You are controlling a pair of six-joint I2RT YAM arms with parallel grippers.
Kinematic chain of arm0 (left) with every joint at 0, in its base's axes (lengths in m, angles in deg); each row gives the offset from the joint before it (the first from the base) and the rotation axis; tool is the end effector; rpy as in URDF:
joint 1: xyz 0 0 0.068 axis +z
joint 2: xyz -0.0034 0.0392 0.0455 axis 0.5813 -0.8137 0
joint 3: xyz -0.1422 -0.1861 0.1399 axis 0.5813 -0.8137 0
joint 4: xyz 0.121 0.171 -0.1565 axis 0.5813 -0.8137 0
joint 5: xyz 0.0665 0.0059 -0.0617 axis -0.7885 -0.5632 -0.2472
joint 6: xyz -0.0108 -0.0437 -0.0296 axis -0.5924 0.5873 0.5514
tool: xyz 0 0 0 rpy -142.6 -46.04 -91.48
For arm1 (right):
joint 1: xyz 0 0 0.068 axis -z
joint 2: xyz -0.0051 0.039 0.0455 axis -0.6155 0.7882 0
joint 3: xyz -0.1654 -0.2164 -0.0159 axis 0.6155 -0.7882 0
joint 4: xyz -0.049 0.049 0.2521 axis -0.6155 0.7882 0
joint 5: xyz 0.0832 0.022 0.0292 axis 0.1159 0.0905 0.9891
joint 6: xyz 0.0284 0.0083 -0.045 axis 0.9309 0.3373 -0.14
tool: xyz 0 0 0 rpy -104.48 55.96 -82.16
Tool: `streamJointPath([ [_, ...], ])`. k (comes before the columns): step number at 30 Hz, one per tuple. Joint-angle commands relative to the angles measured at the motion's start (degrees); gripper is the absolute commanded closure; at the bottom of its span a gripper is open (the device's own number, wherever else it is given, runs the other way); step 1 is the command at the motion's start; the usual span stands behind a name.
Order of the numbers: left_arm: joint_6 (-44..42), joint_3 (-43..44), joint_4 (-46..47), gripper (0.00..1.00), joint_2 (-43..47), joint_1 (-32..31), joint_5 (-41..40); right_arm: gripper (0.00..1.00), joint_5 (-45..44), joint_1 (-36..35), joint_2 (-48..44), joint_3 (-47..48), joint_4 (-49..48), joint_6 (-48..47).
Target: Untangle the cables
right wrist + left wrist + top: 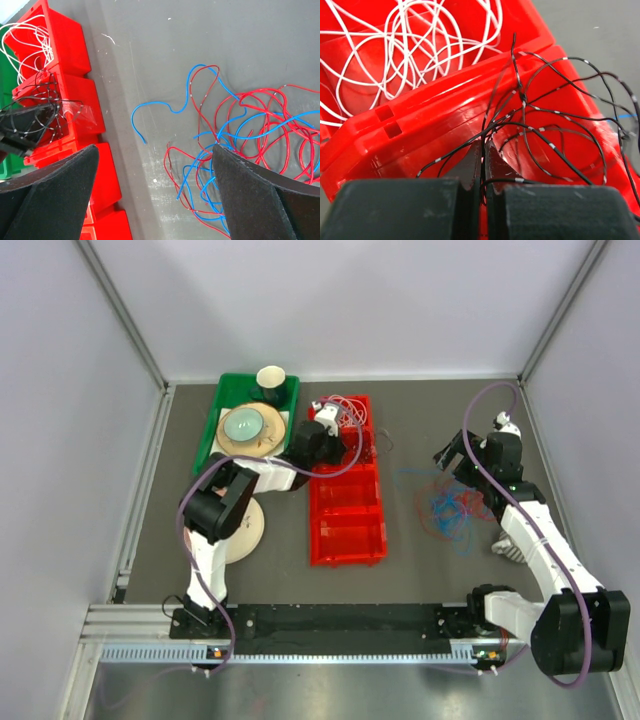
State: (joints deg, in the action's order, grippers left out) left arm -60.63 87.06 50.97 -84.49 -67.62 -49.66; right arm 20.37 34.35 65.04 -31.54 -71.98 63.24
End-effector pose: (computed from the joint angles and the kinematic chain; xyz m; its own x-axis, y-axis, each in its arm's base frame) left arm 0.3742 -0.2387 0.1611 -0.4761 -0.0301 -0.8789 0.4922 0.8190 -0.2947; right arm 0.2370 0.0166 0.2656 -0.5120 0.5078 -0.6928 0.2100 0.8561 0.4723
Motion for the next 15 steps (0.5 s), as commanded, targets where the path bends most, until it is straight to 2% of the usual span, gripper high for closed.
streamJointPath([
  [1,-1.39,4.34,-1.56,1.00,-2.16,-1.32,-5.12,0.07,0.42,-0.40,-0.59,0.52,-0.66,0.38],
  [2,-1.40,4.86,-2.08,1.00,-2.51,-1.76,-7.21,0.07,0.51,-0.32,-0.59,0.53,-0.57,0.38],
  [6,-1.48,7.68,-5.07,1.00,-3.14,-2.55,-6.79,0.07,0.51,-0.40,-1.02,0.61,-0.40,0.47],
  [9,-1.49,8.30,-7.27,0.89,-1.47,-2.82,-7.49,0.07,0.42,-0.40,-1.29,0.61,-0.31,0.47],
  [10,-1.57,8.38,-7.88,0.81,-0.85,-2.82,-7.76,0.07,0.42,-0.40,-1.29,0.70,-0.31,0.38],
  [13,-2.10,8.65,-10.87,0.67,1.87,-2.90,-8.99,0.07,0.59,-0.40,-1.11,0.96,-0.22,0.47],
  [15,-2.71,9.52,-14.45,0.60,3.45,-2.91,-9.51,0.07,0.77,-0.40,-1.03,1.23,-0.22,0.47],
])
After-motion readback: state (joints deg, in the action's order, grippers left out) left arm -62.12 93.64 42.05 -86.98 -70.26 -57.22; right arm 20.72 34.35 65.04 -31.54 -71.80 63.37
